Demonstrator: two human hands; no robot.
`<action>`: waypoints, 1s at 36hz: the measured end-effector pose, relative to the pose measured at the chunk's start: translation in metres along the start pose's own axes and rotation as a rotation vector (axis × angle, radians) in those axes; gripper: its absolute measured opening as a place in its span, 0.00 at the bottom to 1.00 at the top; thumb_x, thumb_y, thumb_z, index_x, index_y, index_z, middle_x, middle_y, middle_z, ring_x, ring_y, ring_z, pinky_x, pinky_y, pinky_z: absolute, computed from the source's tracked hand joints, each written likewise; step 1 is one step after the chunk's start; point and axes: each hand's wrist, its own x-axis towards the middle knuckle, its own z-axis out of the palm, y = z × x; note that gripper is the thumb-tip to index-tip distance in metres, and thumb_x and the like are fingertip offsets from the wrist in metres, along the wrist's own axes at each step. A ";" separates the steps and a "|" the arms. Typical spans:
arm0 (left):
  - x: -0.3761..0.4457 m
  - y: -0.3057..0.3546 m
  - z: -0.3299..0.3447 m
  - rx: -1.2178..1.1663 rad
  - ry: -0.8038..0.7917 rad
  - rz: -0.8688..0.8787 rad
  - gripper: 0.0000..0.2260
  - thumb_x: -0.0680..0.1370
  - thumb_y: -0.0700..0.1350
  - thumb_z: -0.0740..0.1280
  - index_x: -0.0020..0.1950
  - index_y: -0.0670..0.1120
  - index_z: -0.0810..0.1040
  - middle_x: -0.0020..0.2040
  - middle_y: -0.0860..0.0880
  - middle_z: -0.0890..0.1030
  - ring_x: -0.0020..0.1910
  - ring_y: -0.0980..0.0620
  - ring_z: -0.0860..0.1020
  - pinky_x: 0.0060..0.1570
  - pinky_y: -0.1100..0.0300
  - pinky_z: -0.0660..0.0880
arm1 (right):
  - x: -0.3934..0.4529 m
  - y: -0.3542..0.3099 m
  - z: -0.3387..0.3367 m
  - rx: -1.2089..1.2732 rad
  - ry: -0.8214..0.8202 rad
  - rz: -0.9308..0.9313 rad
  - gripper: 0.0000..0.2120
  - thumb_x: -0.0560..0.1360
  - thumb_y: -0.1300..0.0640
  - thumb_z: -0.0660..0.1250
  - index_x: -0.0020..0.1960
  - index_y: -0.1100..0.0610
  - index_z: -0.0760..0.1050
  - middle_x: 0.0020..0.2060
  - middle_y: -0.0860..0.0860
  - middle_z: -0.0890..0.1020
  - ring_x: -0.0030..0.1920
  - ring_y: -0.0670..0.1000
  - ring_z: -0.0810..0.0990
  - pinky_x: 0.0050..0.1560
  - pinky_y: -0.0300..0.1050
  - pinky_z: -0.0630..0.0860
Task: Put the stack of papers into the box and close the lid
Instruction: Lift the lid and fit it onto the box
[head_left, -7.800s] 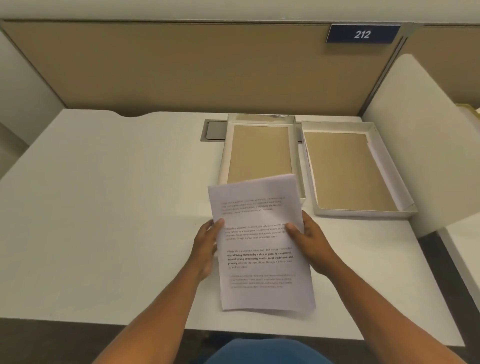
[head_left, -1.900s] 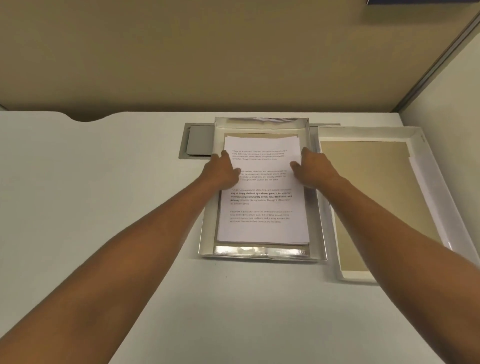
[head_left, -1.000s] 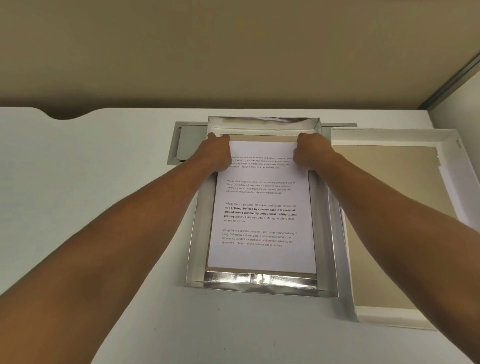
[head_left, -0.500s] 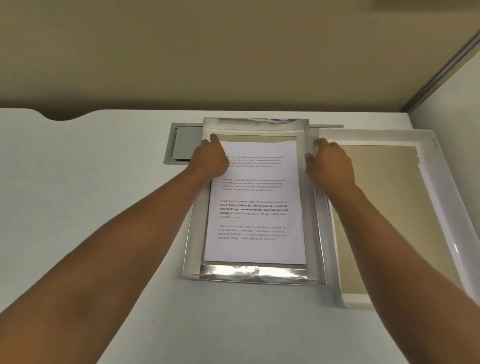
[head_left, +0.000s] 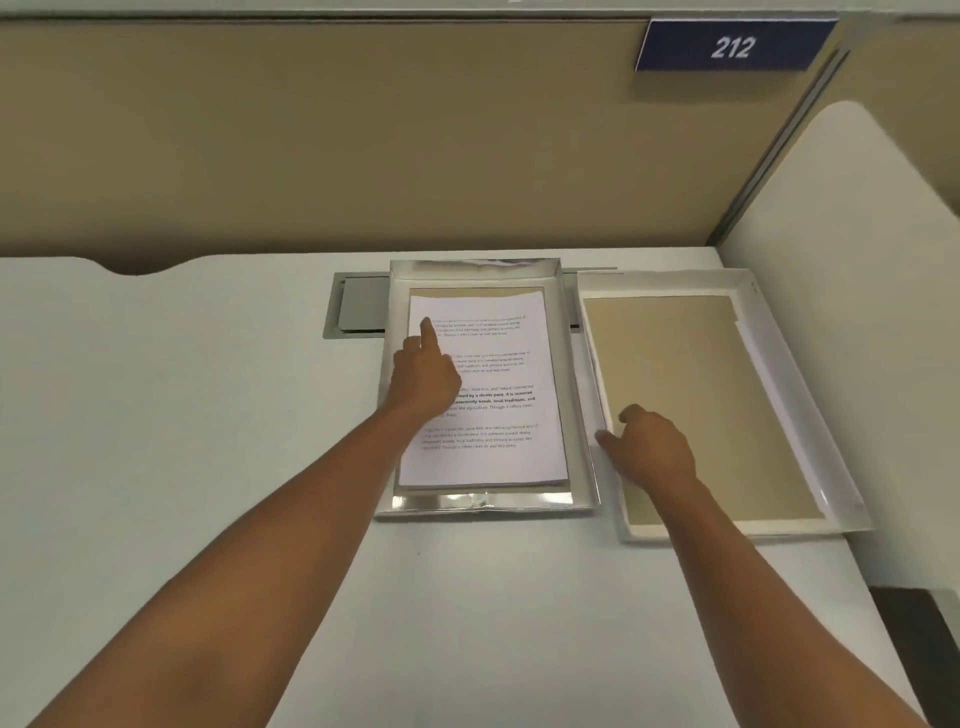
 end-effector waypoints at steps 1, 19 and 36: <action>-0.006 0.000 0.002 -0.007 -0.010 0.006 0.30 0.83 0.46 0.57 0.81 0.45 0.47 0.75 0.38 0.64 0.71 0.38 0.67 0.67 0.46 0.69 | -0.004 0.001 0.001 -0.022 -0.016 0.006 0.22 0.77 0.45 0.64 0.63 0.60 0.74 0.54 0.56 0.82 0.53 0.58 0.80 0.43 0.43 0.69; -0.067 0.012 -0.010 -0.208 -0.085 0.022 0.27 0.82 0.46 0.57 0.81 0.49 0.53 0.77 0.44 0.65 0.72 0.42 0.69 0.68 0.50 0.69 | -0.075 -0.020 -0.085 0.052 0.424 -0.072 0.10 0.80 0.59 0.58 0.45 0.61 0.76 0.44 0.58 0.81 0.38 0.57 0.76 0.38 0.42 0.67; -0.084 0.035 -0.016 -1.066 -0.480 -0.153 0.25 0.79 0.64 0.59 0.67 0.49 0.73 0.68 0.47 0.75 0.66 0.46 0.73 0.56 0.52 0.76 | -0.137 -0.059 -0.210 0.860 0.433 -0.476 0.10 0.78 0.50 0.63 0.50 0.52 0.82 0.39 0.45 0.84 0.36 0.46 0.81 0.36 0.38 0.75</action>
